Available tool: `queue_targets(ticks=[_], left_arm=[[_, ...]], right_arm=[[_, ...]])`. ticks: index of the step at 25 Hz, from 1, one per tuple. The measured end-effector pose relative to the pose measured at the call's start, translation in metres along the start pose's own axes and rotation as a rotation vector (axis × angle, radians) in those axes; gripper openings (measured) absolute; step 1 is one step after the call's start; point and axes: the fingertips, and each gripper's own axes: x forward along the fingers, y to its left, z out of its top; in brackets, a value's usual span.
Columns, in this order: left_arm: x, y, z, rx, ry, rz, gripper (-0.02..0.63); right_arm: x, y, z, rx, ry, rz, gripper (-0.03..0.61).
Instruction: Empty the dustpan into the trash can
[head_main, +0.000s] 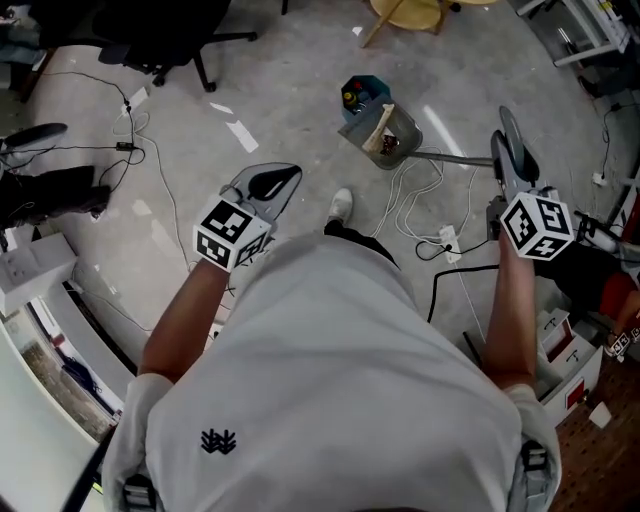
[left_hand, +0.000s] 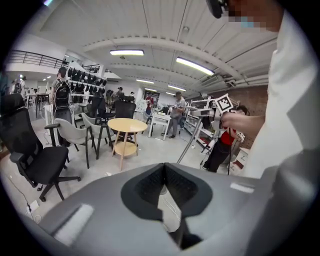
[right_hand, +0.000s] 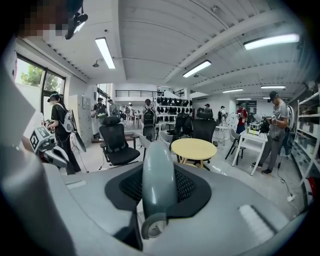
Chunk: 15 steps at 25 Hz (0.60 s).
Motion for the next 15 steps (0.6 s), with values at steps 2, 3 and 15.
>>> queue_targets(ticks=[2,3,15], left_arm=[[0.013,0.002,0.007,-0.004,0.009,0.015,0.055],[0.018,0.003,0.009,-0.008,0.012,0.023,0.055],[0.052,0.029,0.029,-0.030,0.012,0.059,0.055]], right_arm=[[0.015,-0.012,0.003,-0.012,0.005,0.021,0.095],[0.023,-0.017,0.004,-0.020,0.007,0.032,0.095],[0.106,-0.049,0.016,-0.098,-0.011,0.078,0.095]])
